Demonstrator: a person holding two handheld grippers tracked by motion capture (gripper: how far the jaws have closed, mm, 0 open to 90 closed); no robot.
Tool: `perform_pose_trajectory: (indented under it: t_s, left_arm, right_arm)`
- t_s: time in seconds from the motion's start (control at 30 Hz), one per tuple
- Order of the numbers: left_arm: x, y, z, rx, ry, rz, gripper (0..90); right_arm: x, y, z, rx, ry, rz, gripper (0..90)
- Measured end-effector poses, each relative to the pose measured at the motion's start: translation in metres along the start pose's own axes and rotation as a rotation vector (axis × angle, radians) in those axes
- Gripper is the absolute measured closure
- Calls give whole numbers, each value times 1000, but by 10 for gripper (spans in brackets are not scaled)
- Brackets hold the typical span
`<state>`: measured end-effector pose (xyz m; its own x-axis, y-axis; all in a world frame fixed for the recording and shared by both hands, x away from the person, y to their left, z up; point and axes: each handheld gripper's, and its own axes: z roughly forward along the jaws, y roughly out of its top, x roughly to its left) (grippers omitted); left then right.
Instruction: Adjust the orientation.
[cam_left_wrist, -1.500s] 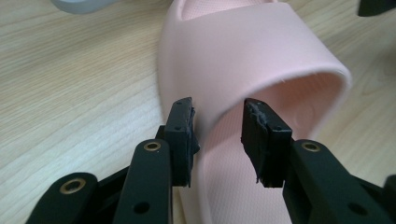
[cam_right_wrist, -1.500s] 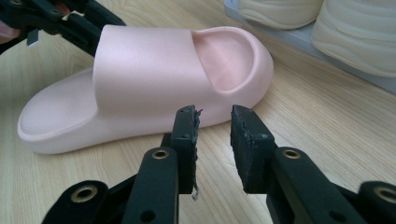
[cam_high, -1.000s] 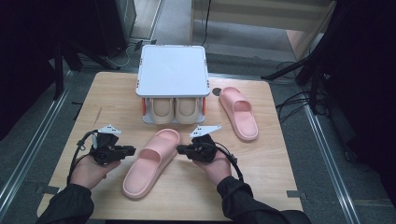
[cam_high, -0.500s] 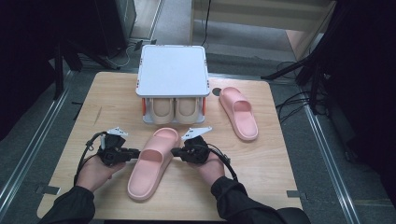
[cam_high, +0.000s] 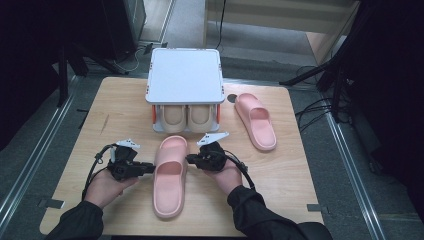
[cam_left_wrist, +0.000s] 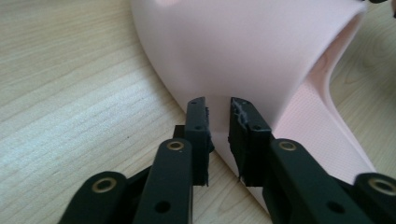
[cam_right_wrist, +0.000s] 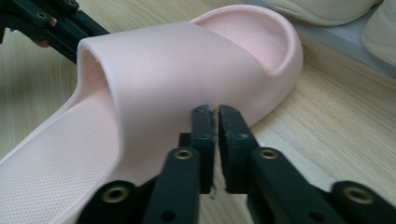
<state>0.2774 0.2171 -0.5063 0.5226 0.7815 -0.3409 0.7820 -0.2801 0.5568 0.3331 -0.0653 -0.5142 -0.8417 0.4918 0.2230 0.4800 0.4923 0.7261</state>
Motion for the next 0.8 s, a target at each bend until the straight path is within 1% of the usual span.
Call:
perform_pose_trajectory:
  t_s: [0.03,0.07,0.1,0.13,0.17,0.23,0.3,0.33,0.43,0.47,0.53,0.57,0.63,0.73,0.8]
  left_arm:
    - [0,0,-2,-9,-2,4,751]
    - [1,0,-8,-34,5,4,746]
    - [1,0,-8,-34,5,4,738]
    - [3,0,-13,-49,26,8,735]
    - [4,0,-15,-55,30,7,727]
    - [6,1,-17,-58,26,-9,706]
    - [8,1,-19,-58,25,-14,680]
    - [9,1,-20,-65,27,-19,662]
    - [11,0,-21,-70,27,-24,623]
    - [13,0,-23,-66,32,-24,616]
    - [15,-1,-24,-72,34,-28,607]
    - [16,0,-25,-79,32,-31,596]
    - [18,0,-26,-81,33,-33,585]
    - [21,0,-25,-73,28,-39,553]
    - [22,0,-24,-64,27,-29,528]
  right_arm:
    - [-1,0,-1,-4,-4,-5,842]
    - [-2,1,-3,-7,-7,-4,842]
    - [-3,2,-5,-11,-7,-2,842]
    - [-4,2,-7,-14,-13,-1,842]
    - [-5,3,-9,-19,-13,-2,836]
    - [-6,4,-12,-26,-11,5,814]
    - [-7,4,-15,-27,-13,6,788]
    - [-8,4,-17,-26,-13,-1,778]
    - [-9,5,-20,-29,-15,5,757]
    - [-9,6,-23,-41,-13,8,745]
    - [-10,6,-25,-45,-14,5,744]
    - [-11,5,-28,-37,-23,-2,744]
    - [-13,5,-32,-36,-25,0,744]
    - [-17,5,-40,-45,-33,3,735]
    - [-20,5,-45,-46,-47,4,730]
